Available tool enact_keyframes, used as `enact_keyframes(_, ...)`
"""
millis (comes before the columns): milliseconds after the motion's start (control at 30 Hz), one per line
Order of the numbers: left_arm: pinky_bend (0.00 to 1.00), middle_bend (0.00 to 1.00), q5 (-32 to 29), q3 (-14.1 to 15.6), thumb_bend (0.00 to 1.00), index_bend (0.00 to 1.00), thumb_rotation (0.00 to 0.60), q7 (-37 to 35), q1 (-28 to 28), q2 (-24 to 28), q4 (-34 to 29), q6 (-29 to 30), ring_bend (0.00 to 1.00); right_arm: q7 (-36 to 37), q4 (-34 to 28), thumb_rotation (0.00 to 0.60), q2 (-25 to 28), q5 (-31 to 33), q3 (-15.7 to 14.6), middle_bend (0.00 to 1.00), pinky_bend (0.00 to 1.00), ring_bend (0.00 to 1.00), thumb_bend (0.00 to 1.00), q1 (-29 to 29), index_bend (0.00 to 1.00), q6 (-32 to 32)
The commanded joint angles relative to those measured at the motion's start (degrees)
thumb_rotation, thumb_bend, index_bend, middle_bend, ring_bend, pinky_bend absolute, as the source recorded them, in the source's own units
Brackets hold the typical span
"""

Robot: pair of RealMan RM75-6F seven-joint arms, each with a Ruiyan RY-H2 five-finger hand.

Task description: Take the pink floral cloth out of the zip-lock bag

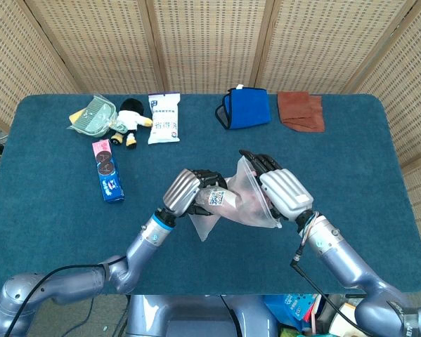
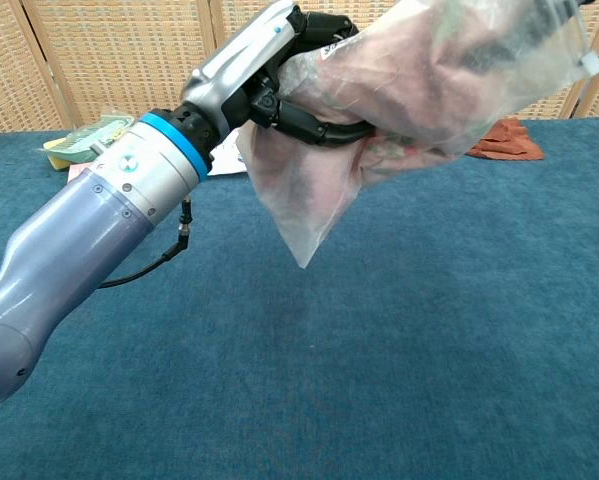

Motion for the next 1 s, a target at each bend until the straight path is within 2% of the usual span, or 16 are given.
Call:
enact_keyframes(33,0.64,0.59,0.55,0.91,0.34,0.64,0.6,1.15,0.88,0.62,-0.38,0.85,0.56,0.47,0.15,0.6,-0.66,-0.66,-0.4,0.0,0.0,0.0,0.81,-0.15,0.71,-0.36)
enact_keyframes(167,0.64,0.54,1.07,3.19,0.34,0.63,0.6,2.62,2.52,2.22,-1.55,0.77,0.52,1.47,1.22,0.6,-2.88,-2.37,-1.2,0.0,0.0,0.0,0.81,-0.41,0.71,-0.67)
enact_keyframes(233,0.64,0.49,1.33,4.29,0.34,0.59,0.6,3.19,3.23,2.86,-2.07,0.63,0.48,2.09,2.2,0.6,-4.26,-2.95,-1.57,0.0,0.0,0.0,0.81,-0.5,0.71,-0.77)
enact_keyframes(333,0.61,0.36,1.68,7.06,0.34,0.44,0.6,4.18,5.4,3.73,-2.64,0.82,0.37,3.92,5.2,0.6,-7.4,-3.87,-2.94,0.0,0.0,0.0,0.81,-0.7,0.71,-2.04)
enact_keyframes(367,0.52,0.29,1.64,7.86,0.34,0.36,0.6,4.25,5.98,4.07,-2.93,0.51,0.29,4.52,6.23,0.6,-8.23,-4.37,-3.33,0.0,0.0,0.0,0.81,-0.83,0.71,-2.35)
enact_keyframes(400,0.35,0.2,1.54,8.5,0.33,0.26,0.6,4.26,6.36,4.41,-3.19,0.06,0.18,4.95,6.95,0.6,-8.79,-4.69,-3.61,0.0,0.0,0.0,0.81,-0.92,0.71,-2.58)
enact_keyframes(467,0.09,0.06,0.78,10.08,0.29,0.11,0.6,5.15,7.32,5.54,-3.93,-1.78,0.04,6.14,8.93,0.6,-10.14,-5.43,-4.31,0.0,0.0,0.0,0.81,-1.15,0.71,-3.3)
enact_keyframes(500,0.01,0.01,0.33,10.85,0.27,0.04,0.6,6.47,7.85,6.17,-4.13,-2.74,0.0,6.86,10.23,0.6,-10.91,-5.84,-4.74,0.0,0.0,0.0,0.81,-1.28,0.71,-3.8)
enact_keyframes(567,0.0,0.0,-0.27,12.42,0.26,0.0,0.6,8.76,9.09,7.65,-3.92,-4.18,0.0,8.1,14.06,0.6,-12.6,-6.78,-6.0,0.0,0.0,0.0,0.81,-1.43,0.71,-5.38)
enact_keyframes(633,0.0,0.0,-0.71,13.37,0.26,0.0,0.6,7.67,10.67,9.78,-3.44,-4.11,0.0,9.01,18.3,0.6,-13.98,-7.29,-7.52,0.0,0.0,0.0,0.81,-1.75,0.71,-7.0)
enact_keyframes(767,0.0,0.0,0.4,13.8,0.26,0.0,0.6,6.43,10.9,12.41,-2.49,-3.98,0.0,11.45,21.45,0.6,-14.77,-8.93,-8.33,0.0,0.0,0.0,0.81,-2.22,0.71,-8.4)
enact_keyframes(867,0.0,0.0,1.05,13.81,0.26,0.0,0.6,6.79,9.9,15.54,-1.19,-5.99,0.0,13.78,24.06,0.6,-15.05,-11.38,-9.27,0.0,0.0,0.0,0.81,-2.76,0.71,-9.55)
enact_keyframes(1000,0.0,0.0,1.23,13.69,0.27,0.03,0.6,13.94,7.0,17.32,1.09,-11.85,0.0,16.37,26.71,0.6,-15.48,-14.64,-10.37,0.0,0.0,0.0,0.81,-3.27,0.71,-10.5)
